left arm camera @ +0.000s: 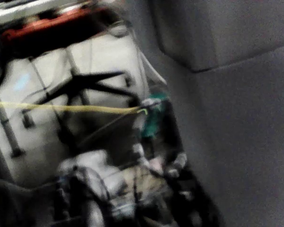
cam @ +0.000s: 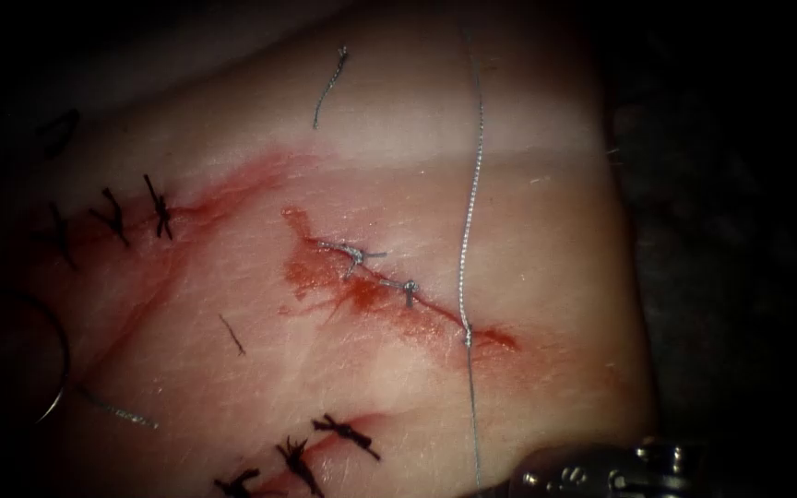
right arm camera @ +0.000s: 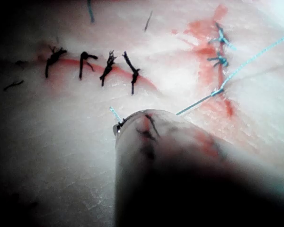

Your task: Wound Closure

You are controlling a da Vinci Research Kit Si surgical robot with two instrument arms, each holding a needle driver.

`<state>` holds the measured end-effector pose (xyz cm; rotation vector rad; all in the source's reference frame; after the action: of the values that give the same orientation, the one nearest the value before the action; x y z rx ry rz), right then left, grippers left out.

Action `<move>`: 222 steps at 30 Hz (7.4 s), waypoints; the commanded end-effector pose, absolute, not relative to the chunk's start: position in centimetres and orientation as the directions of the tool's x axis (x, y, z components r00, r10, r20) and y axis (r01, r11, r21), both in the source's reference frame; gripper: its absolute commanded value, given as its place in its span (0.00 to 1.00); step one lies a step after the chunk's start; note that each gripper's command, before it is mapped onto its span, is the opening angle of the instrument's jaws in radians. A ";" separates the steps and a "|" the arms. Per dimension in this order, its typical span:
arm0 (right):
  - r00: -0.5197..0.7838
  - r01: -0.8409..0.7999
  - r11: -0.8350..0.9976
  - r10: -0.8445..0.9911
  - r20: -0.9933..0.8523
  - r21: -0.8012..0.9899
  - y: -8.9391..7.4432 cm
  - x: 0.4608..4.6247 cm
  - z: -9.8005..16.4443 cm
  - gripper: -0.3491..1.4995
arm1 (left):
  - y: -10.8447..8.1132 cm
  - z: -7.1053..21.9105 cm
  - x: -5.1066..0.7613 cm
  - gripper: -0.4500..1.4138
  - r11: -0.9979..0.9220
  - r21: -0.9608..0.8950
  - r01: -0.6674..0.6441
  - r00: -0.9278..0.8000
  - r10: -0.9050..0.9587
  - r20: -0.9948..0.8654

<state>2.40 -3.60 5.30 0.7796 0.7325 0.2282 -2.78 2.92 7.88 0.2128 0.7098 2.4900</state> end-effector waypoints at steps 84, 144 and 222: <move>0.289 -0.700 0.164 0.955 0.065 0.695 -3.4 2.42 5.5 0.12 | 2.0 7.7 -2.14 0.70 0.244 -0.729 -0.640 -0.017 0.944 0.330; 0.273 -0.782 0.118 0.947 0.167 0.612 -3.5 2.51 5.5 0.00 | 1.7 8.6 -2.82 0.36 0.418 -0.540 -0.731 0.033 0.811 0.584; 0.411 -0.671 0.376 0.906 -0.102 0.639 -2.6 2.10 4.9 0.87 | 2.3 8.1 -3.03 0.00 0.191 -0.793 -0.579 -0.020 0.969 0.248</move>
<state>2.01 -2.59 4.91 0.5591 0.4785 1.0722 -2.97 2.24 8.02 -0.5588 -0.9298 1.3307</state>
